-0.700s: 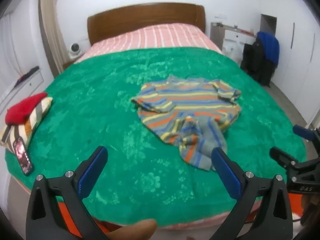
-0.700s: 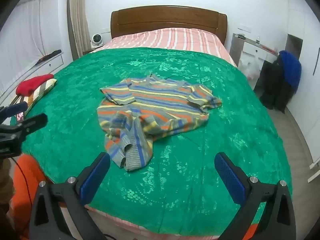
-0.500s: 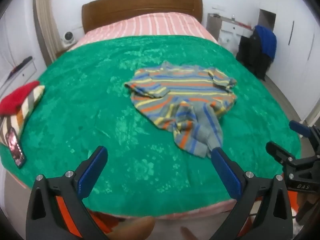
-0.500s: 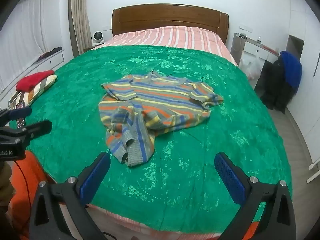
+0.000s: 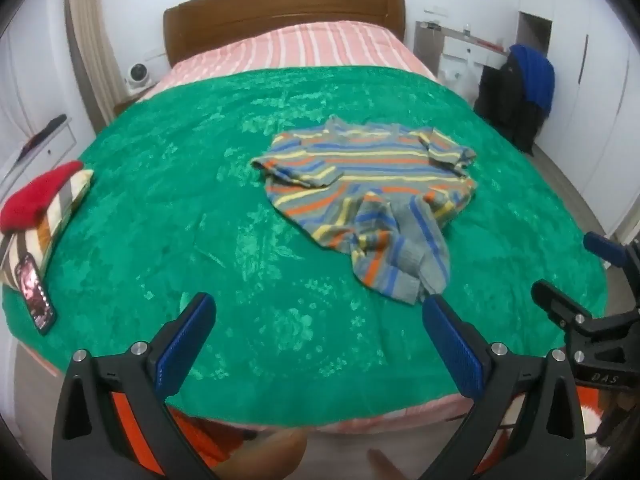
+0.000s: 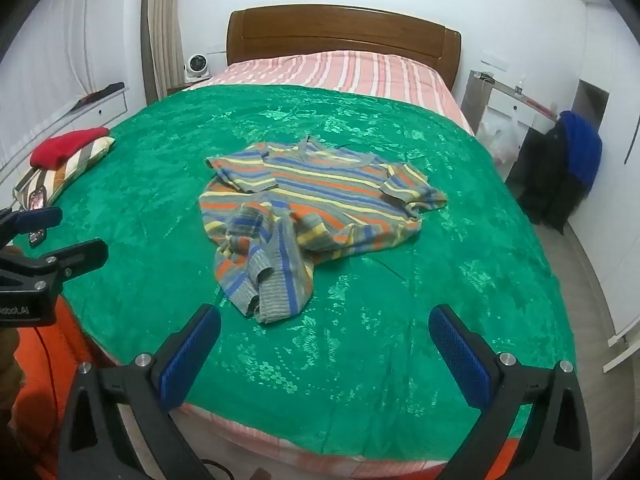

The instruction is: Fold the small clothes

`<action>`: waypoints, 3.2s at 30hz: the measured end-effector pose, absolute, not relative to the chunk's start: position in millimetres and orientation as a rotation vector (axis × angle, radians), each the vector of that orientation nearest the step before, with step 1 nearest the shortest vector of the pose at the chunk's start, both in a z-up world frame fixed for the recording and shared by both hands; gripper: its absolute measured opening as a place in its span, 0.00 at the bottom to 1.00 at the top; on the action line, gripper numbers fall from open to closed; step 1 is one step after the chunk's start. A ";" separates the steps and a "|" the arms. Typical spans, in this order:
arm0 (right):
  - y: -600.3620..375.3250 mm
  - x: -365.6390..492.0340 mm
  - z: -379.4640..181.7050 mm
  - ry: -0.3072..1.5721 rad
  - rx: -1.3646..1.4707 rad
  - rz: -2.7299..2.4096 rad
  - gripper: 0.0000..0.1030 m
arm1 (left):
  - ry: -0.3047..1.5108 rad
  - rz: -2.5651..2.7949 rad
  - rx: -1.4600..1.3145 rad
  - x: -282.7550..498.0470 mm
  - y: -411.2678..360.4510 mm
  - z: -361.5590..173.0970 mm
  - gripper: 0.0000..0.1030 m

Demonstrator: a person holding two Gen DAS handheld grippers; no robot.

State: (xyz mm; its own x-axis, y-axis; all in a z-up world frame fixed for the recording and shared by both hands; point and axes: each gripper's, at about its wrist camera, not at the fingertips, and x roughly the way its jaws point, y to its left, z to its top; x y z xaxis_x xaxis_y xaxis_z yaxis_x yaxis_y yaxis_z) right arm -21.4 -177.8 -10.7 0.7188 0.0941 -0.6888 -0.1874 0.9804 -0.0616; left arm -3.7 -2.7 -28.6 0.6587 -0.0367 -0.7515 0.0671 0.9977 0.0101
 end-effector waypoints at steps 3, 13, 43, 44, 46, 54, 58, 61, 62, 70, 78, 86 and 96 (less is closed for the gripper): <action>-179.2 -21.4 -12.4 0.757 -0.132 0.147 1.00 | 0.858 -0.055 0.038 -2.9 -1.9 -31.6 1.00; -178.7 -19.6 -17.3 0.774 -0.137 0.138 1.00 | 0.868 -0.050 0.047 -5.5 -1.9 -34.2 1.00; -177.2 -18.2 -23.6 0.794 -0.133 0.140 1.00 | 0.898 -0.056 0.041 -3.7 -3.0 -41.4 1.00; -177.1 -17.8 -23.5 0.794 -0.133 0.140 1.00 | 0.897 -0.055 0.041 -3.7 -3.0 -41.4 1.00; -177.0 -17.9 -23.5 0.794 -0.133 0.140 1.00 | 0.896 -0.057 0.041 -4.1 -3.2 -41.5 1.00; -176.5 -17.7 -23.7 0.795 -0.134 0.142 1.00 | 0.901 -0.059 0.041 -3.9 -3.6 -41.8 1.00; -176.5 -17.7 -23.6 0.795 -0.134 0.142 1.00 | 0.901 -0.059 0.042 -4.0 -3.5 -42.1 1.00; -176.4 -17.7 -23.6 0.797 -0.134 0.142 1.00 | 0.902 -0.059 0.042 -3.7 -3.5 -42.1 1.00; -175.6 -17.7 -24.0 0.797 -0.135 0.142 1.00 | 0.903 -0.058 0.042 -3.7 -3.7 -42.5 1.00; -172.7 -17.4 -28.2 0.807 -0.136 0.144 1.00 | 0.909 -0.058 0.041 -3.2 -3.9 -44.5 1.00; -174.3 -16.1 -29.2 0.811 -0.134 0.142 1.00 | 0.911 -0.060 0.042 -3.8 -3.9 -46.4 1.00; -175.1 -16.1 -30.8 0.812 -0.133 0.142 1.00 | 0.914 -0.059 0.044 -3.6 -5.5 -48.0 1.00; -175.4 -16.5 -32.2 0.816 -0.132 0.143 1.00 | 0.919 -0.060 0.043 -3.5 -6.0 -47.5 1.00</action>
